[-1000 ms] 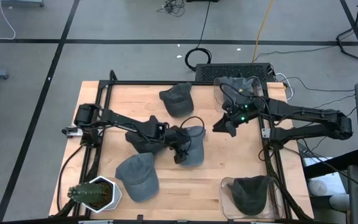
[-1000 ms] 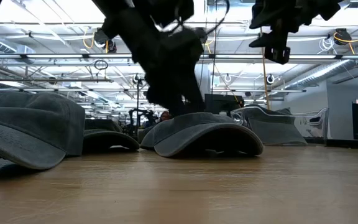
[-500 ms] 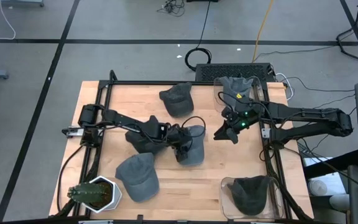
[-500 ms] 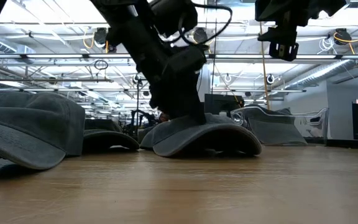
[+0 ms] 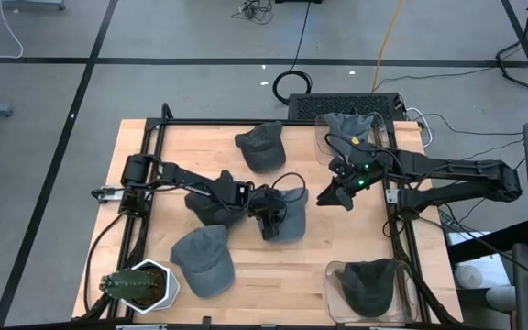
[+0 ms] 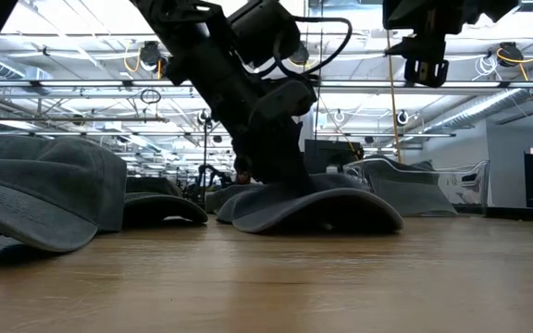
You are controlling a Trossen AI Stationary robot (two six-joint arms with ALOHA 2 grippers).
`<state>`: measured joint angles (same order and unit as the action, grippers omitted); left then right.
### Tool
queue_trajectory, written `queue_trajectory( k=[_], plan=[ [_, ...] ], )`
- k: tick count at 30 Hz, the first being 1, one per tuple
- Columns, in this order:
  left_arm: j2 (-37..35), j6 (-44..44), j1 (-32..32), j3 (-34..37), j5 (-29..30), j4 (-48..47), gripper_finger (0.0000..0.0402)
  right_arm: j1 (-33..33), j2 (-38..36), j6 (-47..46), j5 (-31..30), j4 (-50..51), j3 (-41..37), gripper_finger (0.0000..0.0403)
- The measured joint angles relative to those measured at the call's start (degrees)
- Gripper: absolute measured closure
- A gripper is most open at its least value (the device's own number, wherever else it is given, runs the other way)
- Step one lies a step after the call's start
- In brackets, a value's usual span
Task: Pick & Place hat
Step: Put the top gray cap into the top transparent bin
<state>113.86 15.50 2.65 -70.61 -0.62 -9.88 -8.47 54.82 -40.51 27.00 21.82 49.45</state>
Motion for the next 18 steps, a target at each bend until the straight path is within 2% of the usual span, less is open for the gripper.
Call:
queue_trajectory(
  k=[6,11,18],
  plan=[
    [-1.3,-0.2,-0.8,-0.1,-3.3,-0.4,0.039,0.0,-1.9,-0.4,0.0,1.6,0.0,0.0248],
    [-4.3,-4.3,-0.7,-3.6,-2.2,-4.9,0.0393,0.0,-5.9,-1.5,0.0,4.0,0.0,0.0248],
    [-5.8,-18.3,-0.8,-19.0,3.2,-16.6,0.0397,0.5,-13.9,-1.2,-4.4,5.1,0.0,0.0273]
  ],
)
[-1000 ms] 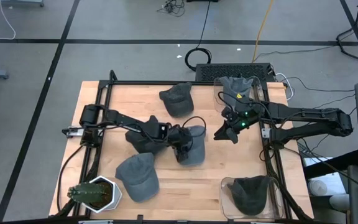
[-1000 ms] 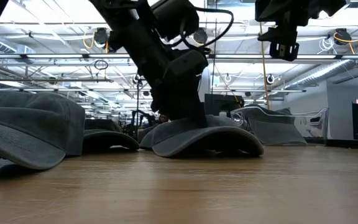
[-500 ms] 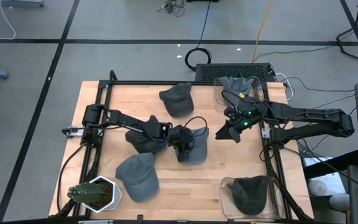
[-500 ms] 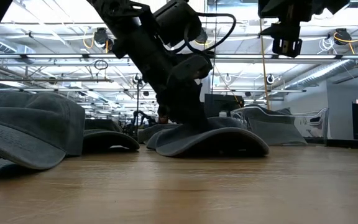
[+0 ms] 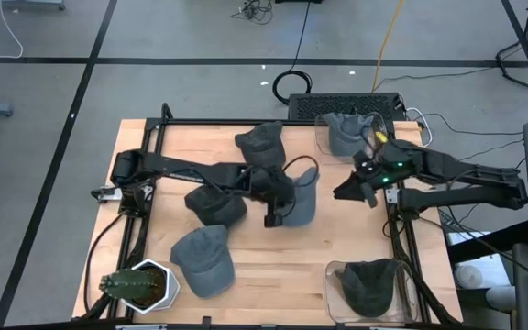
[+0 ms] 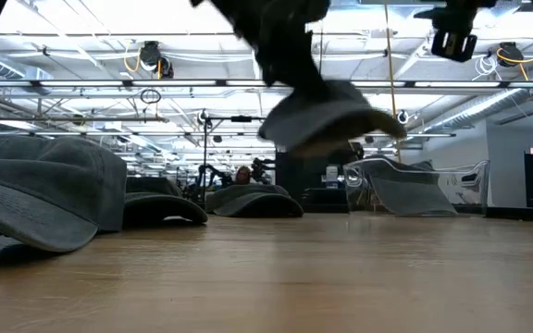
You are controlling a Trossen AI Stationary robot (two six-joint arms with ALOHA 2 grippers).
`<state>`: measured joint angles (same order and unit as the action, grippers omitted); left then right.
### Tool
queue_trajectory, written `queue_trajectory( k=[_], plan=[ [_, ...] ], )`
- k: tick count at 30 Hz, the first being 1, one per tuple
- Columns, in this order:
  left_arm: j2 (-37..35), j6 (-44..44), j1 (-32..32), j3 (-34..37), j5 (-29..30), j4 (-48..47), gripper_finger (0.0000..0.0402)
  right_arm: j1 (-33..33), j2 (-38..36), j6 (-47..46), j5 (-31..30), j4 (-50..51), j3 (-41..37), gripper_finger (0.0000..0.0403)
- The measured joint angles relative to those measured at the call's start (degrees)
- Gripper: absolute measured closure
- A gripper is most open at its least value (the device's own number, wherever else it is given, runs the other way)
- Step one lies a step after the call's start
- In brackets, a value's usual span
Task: Pick & Place hat
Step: Put the top gray cap into the top transparent bin
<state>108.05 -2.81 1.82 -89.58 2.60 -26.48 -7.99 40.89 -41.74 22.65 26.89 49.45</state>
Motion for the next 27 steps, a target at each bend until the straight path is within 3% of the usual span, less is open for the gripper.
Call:
queue_trajectory(
  k=[7,12,27],
  plan=[
    [0.0,-11.1,-2.0,-10.1,10.7,-2.7,0.0396,2.0,-6.4,0.6,-5.2,1.5,0.0,0.0317],
    [0.3,-17.4,-5.2,-15.1,12.4,-1.4,0.0394,3.7,-8.6,2.3,-8.0,4.0,0.0,0.0329],
    [3.6,-29.1,-14.1,-15.6,0.6,11.0,0.0397,4.0,-8.9,1.4,-19.5,7.7,0.0,0.033]
  ],
)
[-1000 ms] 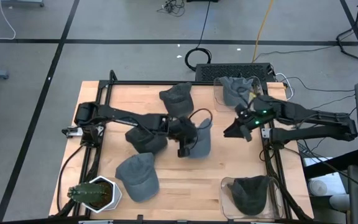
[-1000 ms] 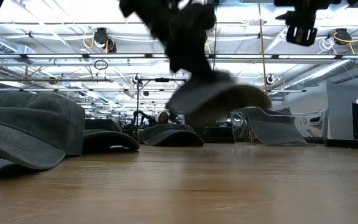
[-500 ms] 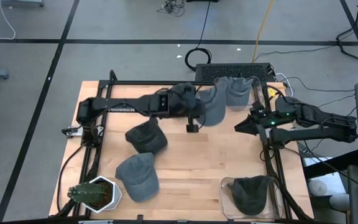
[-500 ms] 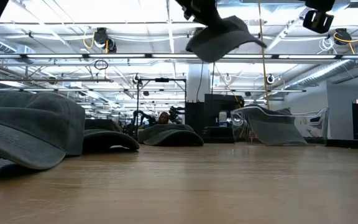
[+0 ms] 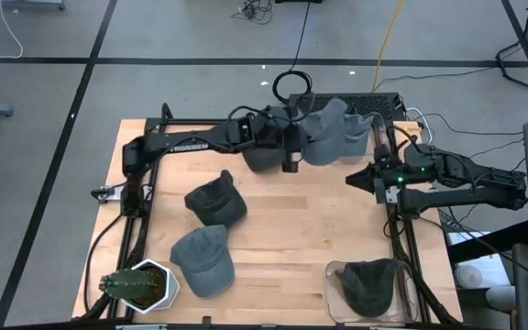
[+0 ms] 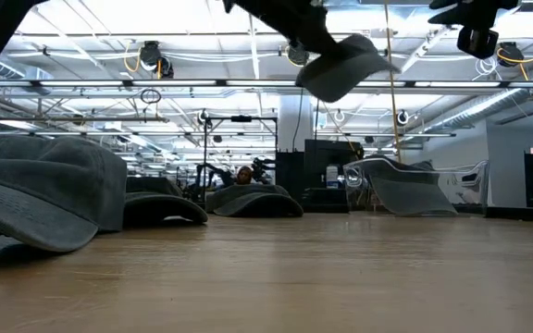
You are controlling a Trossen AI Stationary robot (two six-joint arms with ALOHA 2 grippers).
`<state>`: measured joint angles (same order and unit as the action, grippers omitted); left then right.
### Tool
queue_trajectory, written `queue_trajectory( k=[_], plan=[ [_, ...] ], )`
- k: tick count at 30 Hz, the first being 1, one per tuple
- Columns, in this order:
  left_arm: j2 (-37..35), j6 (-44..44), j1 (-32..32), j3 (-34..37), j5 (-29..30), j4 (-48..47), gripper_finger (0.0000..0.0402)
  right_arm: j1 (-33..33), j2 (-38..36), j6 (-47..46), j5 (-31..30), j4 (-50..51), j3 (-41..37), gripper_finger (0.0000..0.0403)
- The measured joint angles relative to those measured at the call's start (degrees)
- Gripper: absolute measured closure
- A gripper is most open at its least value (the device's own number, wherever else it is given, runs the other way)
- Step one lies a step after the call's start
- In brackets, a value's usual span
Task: Pick & Place hat
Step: Put the top gray cap into the top transparent bin
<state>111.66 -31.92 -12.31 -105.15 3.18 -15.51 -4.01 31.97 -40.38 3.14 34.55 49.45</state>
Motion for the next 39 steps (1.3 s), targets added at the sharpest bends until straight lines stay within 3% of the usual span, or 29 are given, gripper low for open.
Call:
queue_trajectory(
  k=[6,13,18,23,27,29,34,39],
  plan=[
    [3.7,-4.2,-1.3,-0.1,-2.3,7.6,0.0389,0.0,0.2,-3.8,-3.3,0.0,0.0,0.033],
    [4.9,-2.5,-1.7,0.0,-3.1,6.1,0.0388,0.0,1.1,-4.2,-5.0,-1.6,0.0,0.033],
    [4.2,-0.6,-0.6,0.0,-3.9,2.0,0.0393,-0.1,3.7,6.7,-10.6,-9.6,0.0,0.033],
    [2.8,2.9,0.5,-0.2,-4.4,-11.3,0.0389,-0.4,9.2,22.0,-16.6,-22.5,0.0,0.0319],
    [3.1,7.3,1.1,0.1,-3.7,-25.9,0.0395,-1.4,14.6,23.0,-13.8,-22.2,0.0,0.0309],
    [3.1,9.6,1.5,0.9,-5.4,-28.2,0.0396,-1.6,17.1,22.4,-10.6,-21.0,0.0,0.0304],
    [3.6,14.9,4.7,6.4,-8.8,-25.4,0.0396,-1.5,21.6,21.2,-4.8,-19.2,0.0,0.0297],
    [3.4,20.8,8.9,14.6,-11.0,-14.2,0.039,-1.5,21.9,20.1,-2.4,-19.1,0.0,0.0296]
  ],
)
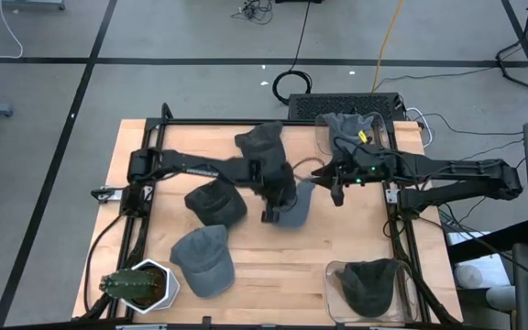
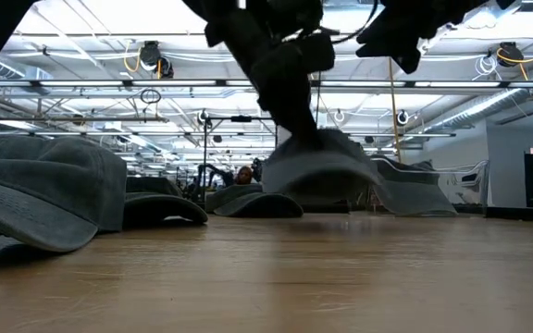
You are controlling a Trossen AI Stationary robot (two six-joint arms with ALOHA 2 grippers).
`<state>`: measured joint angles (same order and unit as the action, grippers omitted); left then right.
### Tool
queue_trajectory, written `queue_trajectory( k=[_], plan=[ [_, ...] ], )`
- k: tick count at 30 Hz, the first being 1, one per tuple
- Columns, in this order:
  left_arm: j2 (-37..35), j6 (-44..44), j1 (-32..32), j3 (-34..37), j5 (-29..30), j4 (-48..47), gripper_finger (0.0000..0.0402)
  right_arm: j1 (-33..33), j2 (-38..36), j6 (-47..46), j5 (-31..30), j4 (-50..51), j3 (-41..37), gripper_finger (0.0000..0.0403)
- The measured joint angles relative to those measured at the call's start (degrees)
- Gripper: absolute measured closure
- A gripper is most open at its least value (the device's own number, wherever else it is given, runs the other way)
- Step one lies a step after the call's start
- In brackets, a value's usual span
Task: Pick & Place hat
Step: Put the top gray cap into the top transparent bin
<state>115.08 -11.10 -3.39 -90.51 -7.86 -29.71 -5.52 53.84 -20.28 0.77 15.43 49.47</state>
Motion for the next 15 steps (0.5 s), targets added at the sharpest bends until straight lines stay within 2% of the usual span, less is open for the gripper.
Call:
queue_trajectory(
  k=[6,11,15],
  plan=[
    [0.1,7.1,2.1,6.2,3.8,10.0,0.0385,0.0,-1.6,-0.3,3.0,2.9,0.0,0.0296],
    [0.1,8.5,2.1,6.7,4.0,10.9,0.0384,0.1,-1.7,-2.2,6.3,7.1,0.0,0.0296],
    [0.1,8.0,2.1,6.7,4.0,11.1,0.0383,1.6,-1.5,-2.9,6.9,5.6,-1.7,0.0296]
  ],
)
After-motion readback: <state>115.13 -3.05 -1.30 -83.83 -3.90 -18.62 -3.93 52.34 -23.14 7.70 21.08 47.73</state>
